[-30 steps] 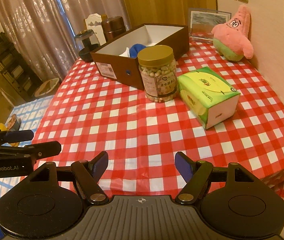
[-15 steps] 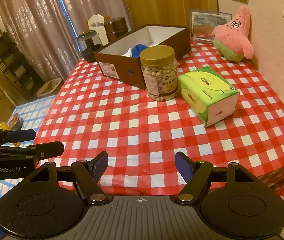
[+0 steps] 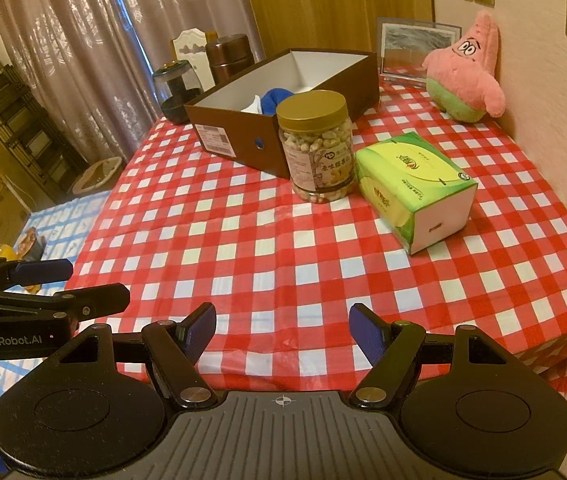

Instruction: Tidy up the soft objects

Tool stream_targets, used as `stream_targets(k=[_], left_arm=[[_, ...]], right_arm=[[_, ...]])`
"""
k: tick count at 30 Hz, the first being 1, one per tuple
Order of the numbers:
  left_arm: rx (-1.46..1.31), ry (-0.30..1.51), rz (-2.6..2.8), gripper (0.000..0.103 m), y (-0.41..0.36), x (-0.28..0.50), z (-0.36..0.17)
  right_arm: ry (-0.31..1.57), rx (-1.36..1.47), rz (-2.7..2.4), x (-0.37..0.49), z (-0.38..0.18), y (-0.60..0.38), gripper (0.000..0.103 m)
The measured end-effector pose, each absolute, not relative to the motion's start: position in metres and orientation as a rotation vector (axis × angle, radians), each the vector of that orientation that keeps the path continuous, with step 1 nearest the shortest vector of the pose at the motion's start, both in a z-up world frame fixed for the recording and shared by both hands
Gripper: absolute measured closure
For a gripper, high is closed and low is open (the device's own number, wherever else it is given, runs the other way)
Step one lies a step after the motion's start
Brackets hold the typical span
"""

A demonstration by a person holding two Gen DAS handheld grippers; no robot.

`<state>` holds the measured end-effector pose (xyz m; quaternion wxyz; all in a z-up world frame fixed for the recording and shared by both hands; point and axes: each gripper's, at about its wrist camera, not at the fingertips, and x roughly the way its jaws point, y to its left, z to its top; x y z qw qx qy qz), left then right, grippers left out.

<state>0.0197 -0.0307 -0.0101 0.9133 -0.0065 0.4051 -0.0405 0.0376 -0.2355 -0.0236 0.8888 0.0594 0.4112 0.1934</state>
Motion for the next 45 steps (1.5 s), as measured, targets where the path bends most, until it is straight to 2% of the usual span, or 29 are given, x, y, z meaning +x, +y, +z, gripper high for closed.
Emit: stream_targets(k=[45], left_arm=[[-0.015, 0.839, -0.08, 0.019, -0.0327, 0.0196, -0.0123]], right_arm=[[0.855, 0.122, 0.403, 0.0404, -0.0231, -0.233, 0.03]])
